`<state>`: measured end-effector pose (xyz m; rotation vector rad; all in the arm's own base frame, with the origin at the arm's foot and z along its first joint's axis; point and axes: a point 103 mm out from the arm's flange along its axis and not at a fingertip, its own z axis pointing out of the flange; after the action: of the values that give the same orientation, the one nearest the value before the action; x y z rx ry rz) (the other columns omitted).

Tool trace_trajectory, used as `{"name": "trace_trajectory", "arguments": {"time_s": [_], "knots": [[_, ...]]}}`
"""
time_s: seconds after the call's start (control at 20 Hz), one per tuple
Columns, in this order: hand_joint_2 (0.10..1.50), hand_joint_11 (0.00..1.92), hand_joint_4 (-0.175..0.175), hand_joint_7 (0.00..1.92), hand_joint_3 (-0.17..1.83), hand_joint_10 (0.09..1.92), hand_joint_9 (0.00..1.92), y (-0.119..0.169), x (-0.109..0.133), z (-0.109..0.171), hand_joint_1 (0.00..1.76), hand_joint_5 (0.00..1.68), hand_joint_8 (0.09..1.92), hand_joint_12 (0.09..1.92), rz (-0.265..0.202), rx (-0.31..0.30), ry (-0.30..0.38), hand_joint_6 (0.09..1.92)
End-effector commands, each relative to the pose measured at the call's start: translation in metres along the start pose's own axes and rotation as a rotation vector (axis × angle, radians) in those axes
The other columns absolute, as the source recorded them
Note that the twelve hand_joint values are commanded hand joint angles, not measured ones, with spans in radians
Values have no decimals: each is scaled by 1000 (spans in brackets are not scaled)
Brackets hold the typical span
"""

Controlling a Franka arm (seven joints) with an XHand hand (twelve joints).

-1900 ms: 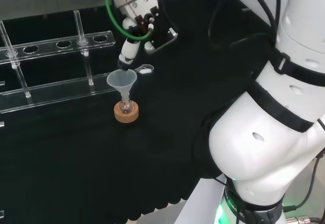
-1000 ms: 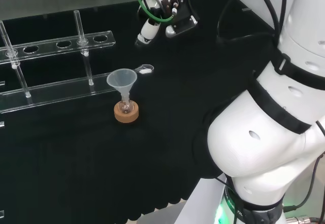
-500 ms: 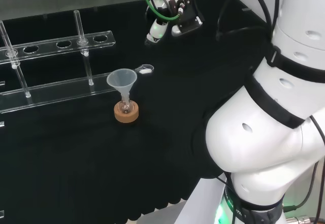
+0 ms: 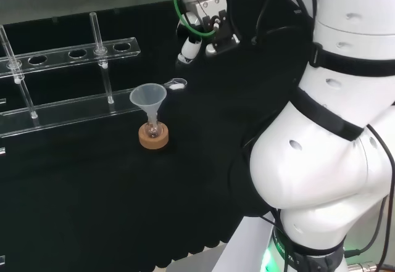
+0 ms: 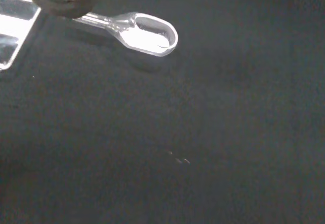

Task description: Pick up the weighing funnel.

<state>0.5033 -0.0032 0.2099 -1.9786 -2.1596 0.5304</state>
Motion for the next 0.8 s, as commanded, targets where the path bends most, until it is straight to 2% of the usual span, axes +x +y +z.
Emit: {"name": "trace_trajectory", "arguments": {"time_s": [0.05, 0.4, 0.8], "knots": [[691, 498, -39, 391, 349, 565, 636, 41, 16, 21, 828, 552, 687, 1282, -5, -6, -27, 87], [662, 505, -33, 394, 433, 564, 625, 55, 24, 40, 854, 597, 689, 1275, 45, -20, -15, 88], [645, 513, -32, 407, 471, 568, 634, 69, 23, 65, 858, 640, 694, 1274, 65, 33, 0, 113]]}}
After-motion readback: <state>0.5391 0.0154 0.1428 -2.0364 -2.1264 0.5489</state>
